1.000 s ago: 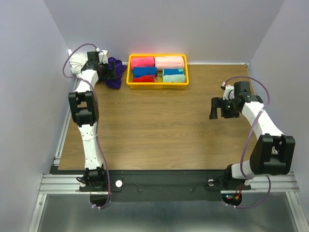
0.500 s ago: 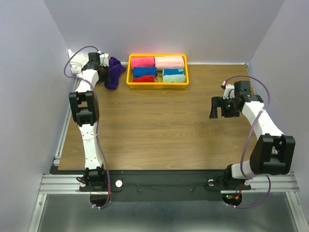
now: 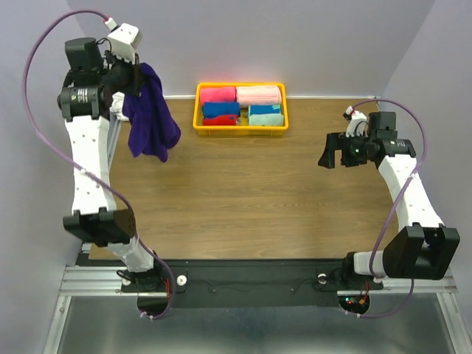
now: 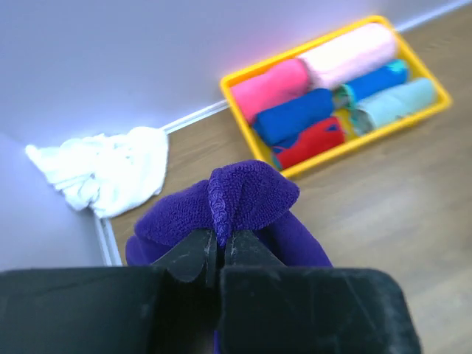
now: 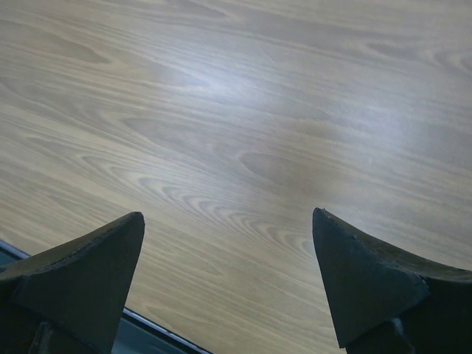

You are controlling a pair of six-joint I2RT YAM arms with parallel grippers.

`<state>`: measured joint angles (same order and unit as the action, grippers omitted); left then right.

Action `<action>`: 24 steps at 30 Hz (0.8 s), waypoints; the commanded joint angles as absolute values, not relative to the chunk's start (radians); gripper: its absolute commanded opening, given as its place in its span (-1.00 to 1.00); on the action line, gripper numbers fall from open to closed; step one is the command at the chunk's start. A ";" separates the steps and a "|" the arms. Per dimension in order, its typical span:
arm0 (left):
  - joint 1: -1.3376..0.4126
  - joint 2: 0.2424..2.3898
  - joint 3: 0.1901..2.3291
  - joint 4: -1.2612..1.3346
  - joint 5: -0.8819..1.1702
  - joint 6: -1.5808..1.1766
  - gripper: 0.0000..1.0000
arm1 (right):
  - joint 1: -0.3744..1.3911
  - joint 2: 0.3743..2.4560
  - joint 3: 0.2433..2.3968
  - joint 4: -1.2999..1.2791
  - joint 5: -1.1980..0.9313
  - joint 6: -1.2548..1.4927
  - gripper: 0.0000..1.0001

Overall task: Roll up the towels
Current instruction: Move the towel to the center of the board

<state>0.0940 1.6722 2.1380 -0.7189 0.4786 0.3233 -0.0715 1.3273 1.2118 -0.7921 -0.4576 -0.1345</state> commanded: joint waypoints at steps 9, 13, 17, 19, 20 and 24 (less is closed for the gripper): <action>-0.205 1.471 1.856 -0.937 0.796 0.548 -1.00 | -0.072 1.305 1.353 -0.854 -0.600 -0.141 1.00; -0.345 1.508 1.858 -1.008 0.876 0.600 -1.00 | -0.072 1.305 1.335 -0.856 -0.635 -0.161 1.00; -0.380 1.528 1.824 -1.037 0.891 0.675 -1.00 | -0.074 1.307 1.318 -0.854 -0.641 -0.186 0.98; -0.406 1.513 1.746 -0.994 0.839 0.689 -1.00 | -0.072 1.316 1.309 -0.854 -0.656 -0.198 0.97; -0.422 1.506 1.714 -0.968 0.816 0.686 -0.97 | -0.072 1.321 1.305 -0.854 -0.685 -0.201 0.96; -0.530 1.479 1.530 -0.815 0.694 0.620 -0.84 | -0.072 1.374 1.295 -0.851 -0.759 -0.216 0.80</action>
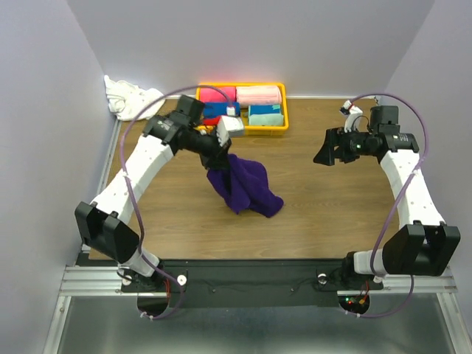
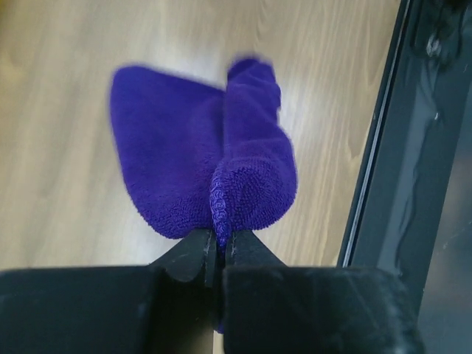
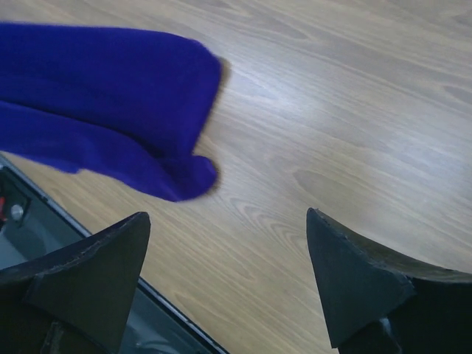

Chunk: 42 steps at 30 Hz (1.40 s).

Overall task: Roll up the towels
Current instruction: Move the towel to the center of the board

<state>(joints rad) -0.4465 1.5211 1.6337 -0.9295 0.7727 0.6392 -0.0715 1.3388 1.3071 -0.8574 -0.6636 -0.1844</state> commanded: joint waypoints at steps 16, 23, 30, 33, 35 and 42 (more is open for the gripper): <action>-0.811 1.901 1.896 -0.701 0.575 0.500 -0.11 | -0.089 1.468 1.281 -0.845 -0.742 -0.199 0.45; -0.729 1.599 1.622 -0.601 0.557 0.500 0.49 | -0.089 1.485 1.252 -0.845 -0.773 -0.229 0.44; -0.768 1.277 1.041 -0.531 0.531 0.704 0.37 | -0.039 1.457 1.207 -0.845 -0.808 -0.265 0.18; -0.703 1.230 0.971 -0.450 0.544 0.613 0.29 | 0.105 1.412 1.207 -0.838 -0.706 -0.298 0.15; -0.588 1.224 0.985 -0.431 0.636 0.549 0.31 | 0.216 1.396 1.209 -0.810 -0.600 -0.302 0.15; -0.211 1.243 1.095 -0.381 0.808 0.301 0.33 | 0.700 1.517 1.197 -0.727 -0.313 -0.276 -0.04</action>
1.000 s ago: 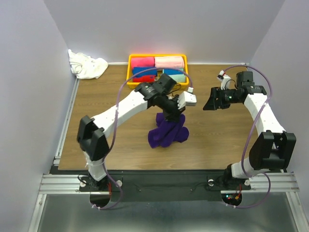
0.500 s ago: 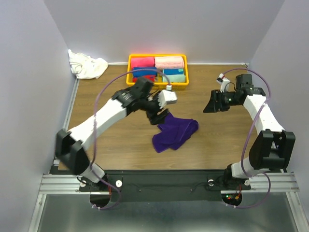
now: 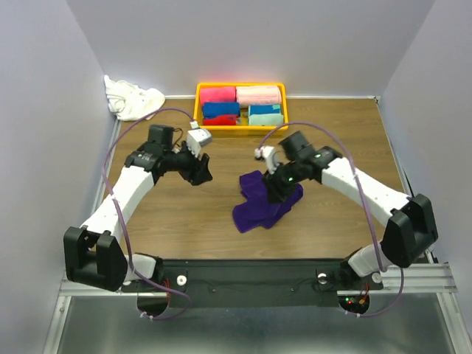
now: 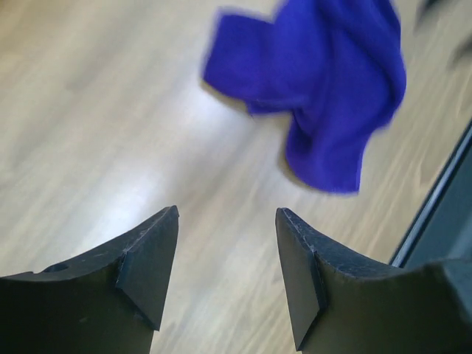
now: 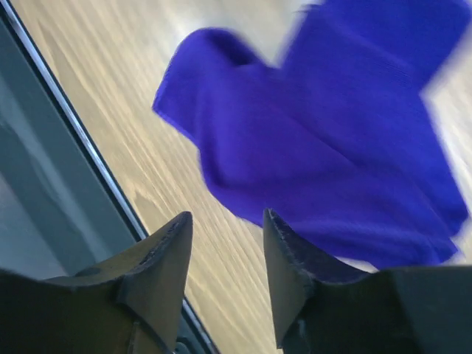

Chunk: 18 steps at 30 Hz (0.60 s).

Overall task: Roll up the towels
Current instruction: Move the towel to the center of the board

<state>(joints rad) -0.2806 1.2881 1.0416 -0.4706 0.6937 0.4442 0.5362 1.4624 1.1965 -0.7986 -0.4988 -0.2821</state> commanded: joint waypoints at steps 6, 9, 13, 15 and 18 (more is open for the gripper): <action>-0.026 1.226 1.100 -0.380 0.854 0.244 0.42 | 0.940 1.670 1.218 -0.629 -0.215 -0.261 -0.03; 0.029 1.244 1.124 -0.487 0.949 0.356 0.43 | 0.959 1.712 1.224 -0.589 -0.201 -0.258 0.02; 0.002 1.158 1.048 -0.647 0.941 0.650 0.40 | 0.901 1.686 1.250 -0.588 -0.282 -0.187 0.09; -0.079 1.083 0.953 -0.666 0.892 0.807 0.40 | 0.800 1.660 1.250 -0.591 -0.365 -0.176 0.18; -0.226 1.016 0.859 -0.638 0.760 0.890 0.40 | 0.687 1.570 1.235 -0.609 -0.428 -0.176 0.31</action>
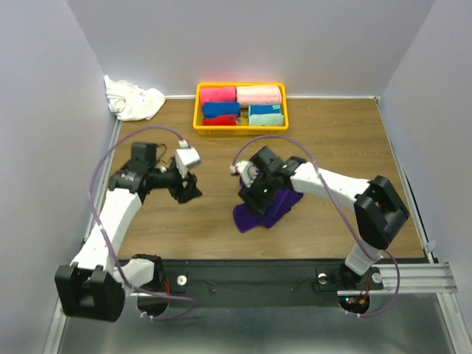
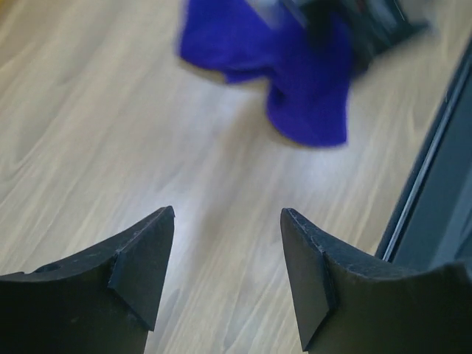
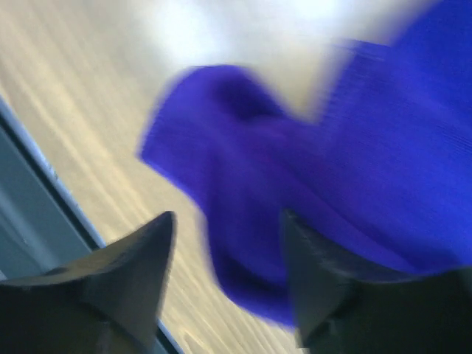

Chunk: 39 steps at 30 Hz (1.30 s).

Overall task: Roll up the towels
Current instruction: Flatten the towel

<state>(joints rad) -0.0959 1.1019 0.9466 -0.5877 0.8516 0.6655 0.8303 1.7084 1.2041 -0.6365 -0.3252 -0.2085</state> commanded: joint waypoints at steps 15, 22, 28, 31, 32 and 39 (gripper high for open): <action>-0.908 1.448 0.874 -0.313 0.422 0.865 0.26 | 0.169 1.411 1.118 -0.736 -0.692 -0.175 0.68; -0.956 1.571 0.890 -0.298 0.439 0.862 0.18 | 0.041 1.454 1.138 -0.794 -0.753 -0.222 0.67; -0.956 1.646 0.897 -0.287 0.397 0.862 -0.06 | 0.022 1.463 1.150 -0.808 -0.755 -0.244 0.67; -0.956 1.663 0.902 -0.299 0.364 0.877 -0.36 | 0.005 1.473 1.163 -0.813 -0.772 -0.248 0.67; -0.956 1.663 0.903 -0.320 0.364 0.882 -0.45 | 0.005 1.474 1.167 -0.816 -0.770 -0.253 0.67; -0.925 1.525 1.096 -0.469 0.420 0.781 -1.00 | 0.003 1.476 1.170 -0.821 -0.788 -0.265 0.71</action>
<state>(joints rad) -0.9508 1.6344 0.9485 -0.3752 0.3908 0.8497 0.0124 1.4799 1.1297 -0.8085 -0.7467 -0.2409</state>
